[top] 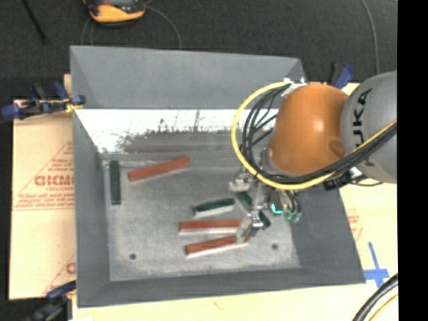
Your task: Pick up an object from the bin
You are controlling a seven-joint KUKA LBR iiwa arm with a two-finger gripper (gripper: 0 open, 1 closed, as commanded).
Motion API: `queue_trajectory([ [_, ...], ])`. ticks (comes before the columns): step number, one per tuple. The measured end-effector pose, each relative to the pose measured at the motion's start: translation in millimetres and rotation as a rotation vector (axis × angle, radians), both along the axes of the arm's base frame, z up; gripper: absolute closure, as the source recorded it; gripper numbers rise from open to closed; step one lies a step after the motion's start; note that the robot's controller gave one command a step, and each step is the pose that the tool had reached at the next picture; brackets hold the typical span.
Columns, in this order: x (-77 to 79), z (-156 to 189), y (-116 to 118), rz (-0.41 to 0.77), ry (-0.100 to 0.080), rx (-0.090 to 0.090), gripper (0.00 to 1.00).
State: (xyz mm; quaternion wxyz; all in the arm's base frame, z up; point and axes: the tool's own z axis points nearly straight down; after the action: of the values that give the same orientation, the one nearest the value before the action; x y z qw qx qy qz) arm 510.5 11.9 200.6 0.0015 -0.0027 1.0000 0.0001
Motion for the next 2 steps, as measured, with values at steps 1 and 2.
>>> queue_trajectory([
  [1,22.2,-117.1,11.5,0.092,-0.006,-0.001,1.0],
  [2,22.3,-120.1,12.0,0.092,-0.016,0.0,0.0],
])
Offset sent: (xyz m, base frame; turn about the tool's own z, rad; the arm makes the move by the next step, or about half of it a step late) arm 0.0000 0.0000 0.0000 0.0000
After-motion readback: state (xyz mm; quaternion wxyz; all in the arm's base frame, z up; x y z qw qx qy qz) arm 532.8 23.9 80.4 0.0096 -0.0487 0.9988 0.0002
